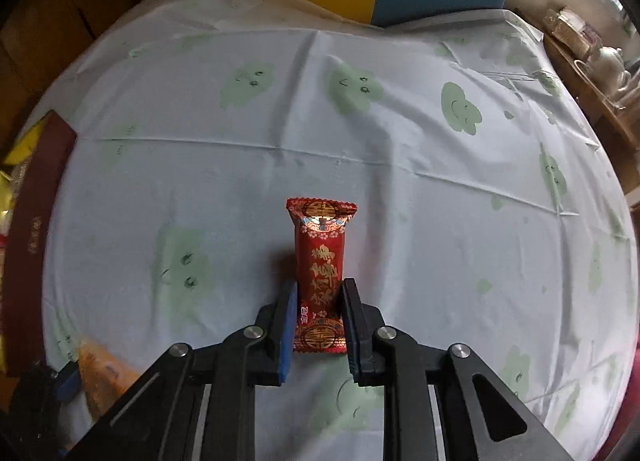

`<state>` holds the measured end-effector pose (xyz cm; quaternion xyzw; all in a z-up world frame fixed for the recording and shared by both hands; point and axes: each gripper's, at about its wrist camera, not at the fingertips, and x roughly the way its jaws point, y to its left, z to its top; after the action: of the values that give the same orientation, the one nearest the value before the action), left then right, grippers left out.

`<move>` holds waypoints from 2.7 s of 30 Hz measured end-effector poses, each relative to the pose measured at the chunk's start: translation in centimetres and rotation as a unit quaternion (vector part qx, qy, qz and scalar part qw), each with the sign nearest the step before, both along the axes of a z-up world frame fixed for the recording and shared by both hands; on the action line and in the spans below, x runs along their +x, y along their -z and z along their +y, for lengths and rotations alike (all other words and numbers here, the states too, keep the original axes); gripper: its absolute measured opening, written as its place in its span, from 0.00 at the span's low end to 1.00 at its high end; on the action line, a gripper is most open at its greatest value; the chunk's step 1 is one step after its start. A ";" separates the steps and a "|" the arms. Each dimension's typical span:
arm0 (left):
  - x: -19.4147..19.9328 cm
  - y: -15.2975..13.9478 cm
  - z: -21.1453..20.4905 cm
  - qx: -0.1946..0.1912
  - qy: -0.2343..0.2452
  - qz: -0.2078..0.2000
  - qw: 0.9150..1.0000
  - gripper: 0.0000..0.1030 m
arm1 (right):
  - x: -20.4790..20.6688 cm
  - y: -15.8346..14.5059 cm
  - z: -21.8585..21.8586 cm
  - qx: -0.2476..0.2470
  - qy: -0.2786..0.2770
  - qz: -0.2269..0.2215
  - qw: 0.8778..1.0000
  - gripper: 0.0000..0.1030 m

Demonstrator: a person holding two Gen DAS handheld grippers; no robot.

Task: Organize snacks
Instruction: 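Grasp the red wrapped candy with the right gripper and lift it, then carry the cracker bag into the gold tray and open the left gripper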

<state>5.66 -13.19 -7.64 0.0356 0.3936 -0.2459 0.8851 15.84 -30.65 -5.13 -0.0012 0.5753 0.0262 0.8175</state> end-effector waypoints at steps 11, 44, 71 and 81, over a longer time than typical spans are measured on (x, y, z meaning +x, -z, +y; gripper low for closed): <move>-0.2 -0.1 -0.2 0.007 -0.002 -0.005 1.000 0.62 | -6.7 0.0 0.1 0.033 -0.024 0.010 0.999 0.23; -0.1 -1.0 0.8 -0.006 0.006 0.044 0.999 0.61 | -4.3 1.2 0.8 0.049 -0.022 0.010 0.999 0.22; -0.3 -9.7 16.1 -0.081 -0.165 0.040 0.982 0.61 | -5.5 1.1 3.3 -0.010 -0.060 -0.011 0.998 0.23; 0.7 -7.4 29.8 -0.090 -0.358 0.091 0.925 0.61 | -6.0 1.2 4.2 -0.016 -0.063 -0.013 0.998 0.23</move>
<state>6.37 16.59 -0.22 -0.2103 0.4351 0.0509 0.8740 9.84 -26.44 -6.38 -0.0510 0.5636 0.0689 0.8216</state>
